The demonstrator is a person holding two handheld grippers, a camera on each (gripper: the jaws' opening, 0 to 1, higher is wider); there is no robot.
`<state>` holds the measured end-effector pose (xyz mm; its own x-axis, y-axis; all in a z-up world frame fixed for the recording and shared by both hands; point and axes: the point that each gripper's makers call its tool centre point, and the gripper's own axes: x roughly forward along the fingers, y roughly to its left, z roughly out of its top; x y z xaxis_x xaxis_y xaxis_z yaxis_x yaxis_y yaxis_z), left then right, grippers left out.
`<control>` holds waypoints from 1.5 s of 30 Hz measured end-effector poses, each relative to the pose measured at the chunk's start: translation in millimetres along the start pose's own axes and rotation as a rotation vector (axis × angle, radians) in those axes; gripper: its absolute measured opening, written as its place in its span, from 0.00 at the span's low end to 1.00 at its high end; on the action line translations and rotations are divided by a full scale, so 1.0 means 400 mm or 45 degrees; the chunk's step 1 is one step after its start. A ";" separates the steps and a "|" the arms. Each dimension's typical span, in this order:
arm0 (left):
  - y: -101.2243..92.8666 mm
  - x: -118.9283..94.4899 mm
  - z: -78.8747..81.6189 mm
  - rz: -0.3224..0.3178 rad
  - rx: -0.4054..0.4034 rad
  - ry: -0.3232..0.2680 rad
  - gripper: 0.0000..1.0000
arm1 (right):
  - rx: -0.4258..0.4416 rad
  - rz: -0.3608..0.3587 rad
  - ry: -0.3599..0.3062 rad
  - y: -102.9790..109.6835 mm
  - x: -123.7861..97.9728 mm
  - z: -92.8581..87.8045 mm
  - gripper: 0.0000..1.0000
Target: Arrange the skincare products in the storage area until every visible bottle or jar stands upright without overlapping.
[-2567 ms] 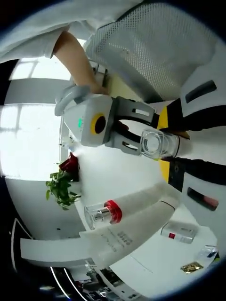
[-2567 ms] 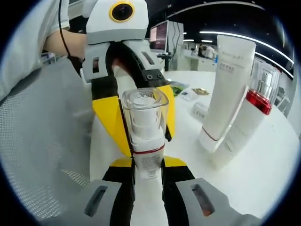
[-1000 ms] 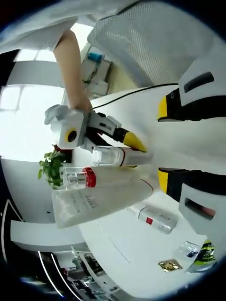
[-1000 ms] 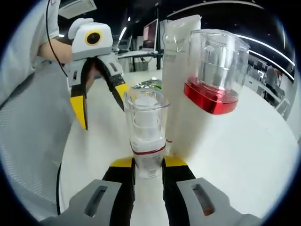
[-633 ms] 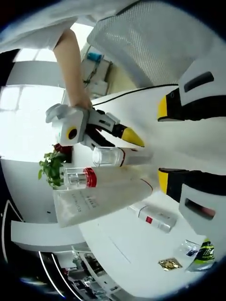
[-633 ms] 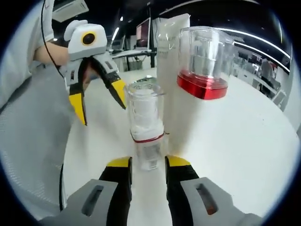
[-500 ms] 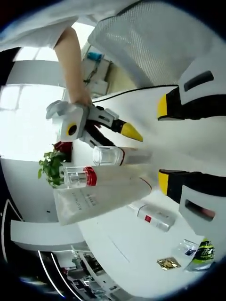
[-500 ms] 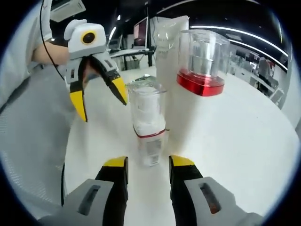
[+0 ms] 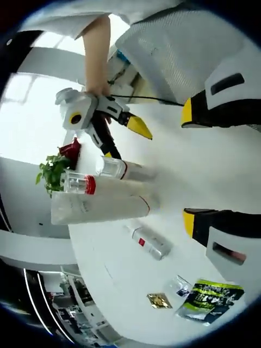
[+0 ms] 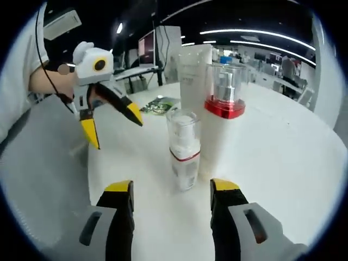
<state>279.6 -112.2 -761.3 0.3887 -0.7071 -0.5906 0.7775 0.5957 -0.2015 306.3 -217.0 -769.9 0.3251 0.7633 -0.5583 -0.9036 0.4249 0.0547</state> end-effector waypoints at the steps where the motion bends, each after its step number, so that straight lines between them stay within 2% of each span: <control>1: 0.003 -0.010 -0.004 0.013 -0.021 -0.006 0.59 | 0.009 -0.004 -0.003 0.005 -0.003 0.000 0.58; 4: 0.018 -0.037 -0.005 0.048 -0.094 -0.057 0.59 | 0.014 -0.009 0.005 0.017 -0.007 -0.002 0.62; 7: 0.024 -0.063 -0.007 0.091 -0.164 -0.091 0.63 | 0.018 -0.026 0.020 0.030 -0.011 -0.003 0.68; 17: 0.060 -0.166 -0.048 0.231 -0.249 -0.109 0.78 | 0.054 -0.062 -0.015 0.046 -0.018 0.016 0.77; 22: 0.071 -0.218 -0.070 0.300 -0.305 -0.115 0.82 | 0.058 -0.074 -0.030 0.076 -0.020 0.030 0.81; 26: 0.079 -0.257 -0.090 0.352 -0.305 -0.118 0.83 | 0.074 -0.082 -0.041 0.097 -0.025 0.032 0.83; 29: 0.085 -0.288 -0.105 0.390 -0.344 -0.127 0.87 | 0.090 -0.091 -0.058 0.119 -0.032 0.043 0.86; 38: 0.083 -0.344 -0.140 0.449 -0.381 -0.129 0.90 | 0.103 -0.119 -0.087 0.148 -0.054 0.072 0.91; 41: 0.082 -0.358 -0.139 0.465 -0.388 -0.137 0.92 | 0.139 -0.133 -0.124 0.153 -0.062 0.087 0.94; 45: 0.077 -0.377 -0.127 0.479 -0.384 -0.161 0.93 | 0.162 -0.148 -0.130 0.158 -0.064 0.089 0.97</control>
<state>219.9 32.0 -718.1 0.6863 -0.4515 -0.5702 0.4013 0.8889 -0.2208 250.7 -192.3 -722.7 0.4579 0.7482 -0.4802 -0.8179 0.5662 0.1023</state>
